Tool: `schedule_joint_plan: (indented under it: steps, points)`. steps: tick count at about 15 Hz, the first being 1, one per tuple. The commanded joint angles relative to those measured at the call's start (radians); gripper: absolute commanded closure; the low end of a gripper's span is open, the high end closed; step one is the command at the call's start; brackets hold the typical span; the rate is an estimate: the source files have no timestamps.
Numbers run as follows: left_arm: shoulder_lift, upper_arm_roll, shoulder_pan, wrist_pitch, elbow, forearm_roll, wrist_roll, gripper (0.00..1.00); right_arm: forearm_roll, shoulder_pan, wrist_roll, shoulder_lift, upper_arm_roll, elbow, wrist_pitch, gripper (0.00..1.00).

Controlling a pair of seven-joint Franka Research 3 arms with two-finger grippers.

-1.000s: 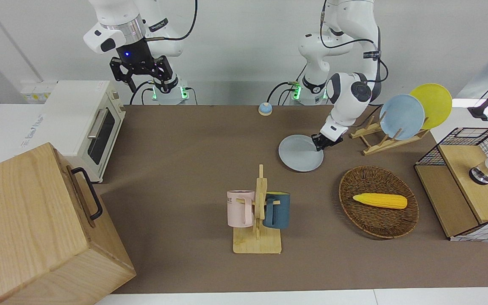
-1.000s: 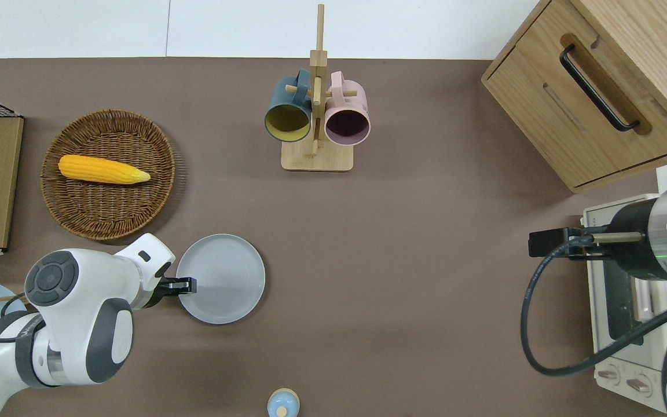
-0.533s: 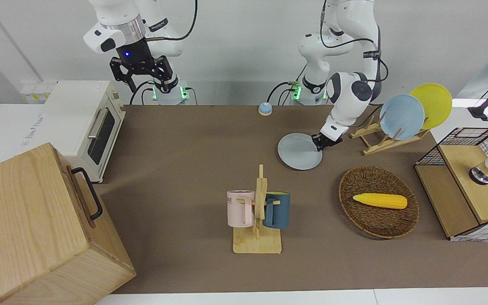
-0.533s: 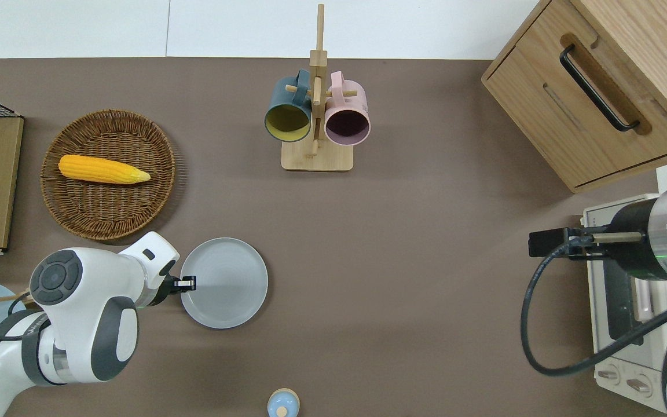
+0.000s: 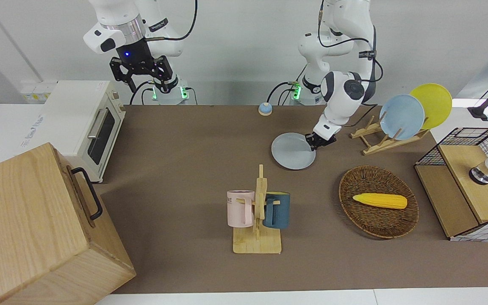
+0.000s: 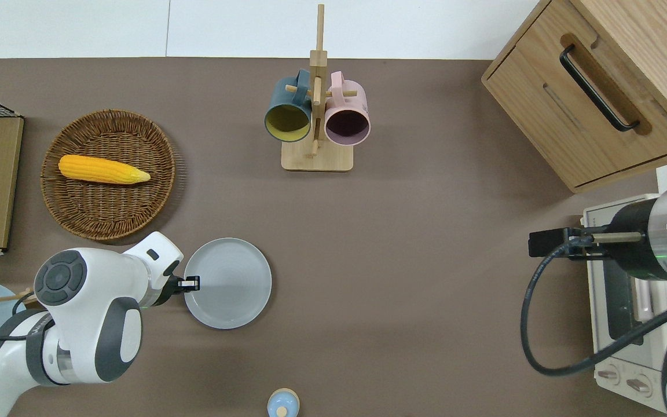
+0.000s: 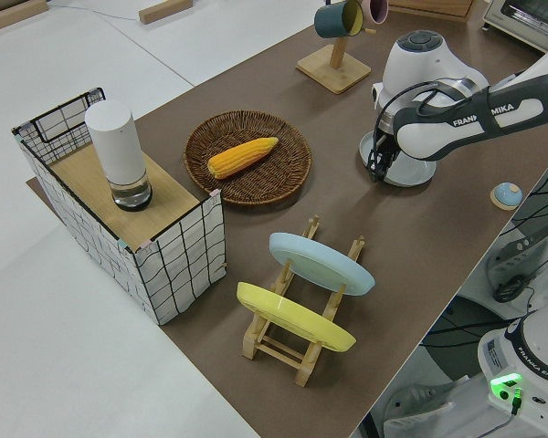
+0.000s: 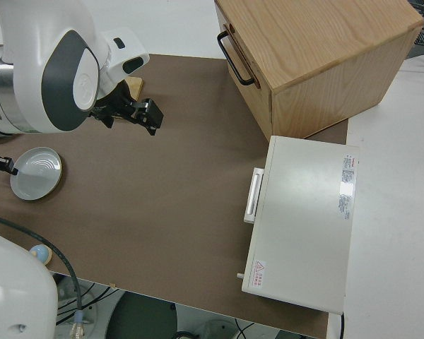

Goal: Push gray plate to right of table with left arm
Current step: 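Push the gray plate with the left gripper toward the right arm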

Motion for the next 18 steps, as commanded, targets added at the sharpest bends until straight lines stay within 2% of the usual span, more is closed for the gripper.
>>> schedule_joint_plan:
  steps: [1, 12, 18]
  points:
    - [0.038, 0.008, -0.073, 0.021, 0.024, -0.013, -0.071, 1.0, 0.018, -0.015, 0.002, -0.015, 0.007, -0.017, 0.002, 0.005]
    - [0.078, 0.008, -0.228, 0.098, 0.051, -0.048, -0.23, 1.0, 0.018, -0.017, 0.002, -0.015, 0.007, -0.017, 0.002, 0.005]
    - [0.141, 0.008, -0.32, 0.133, 0.12, -0.062, -0.327, 1.0, 0.018, -0.017, 0.002, -0.015, 0.006, -0.017, 0.002, 0.005]
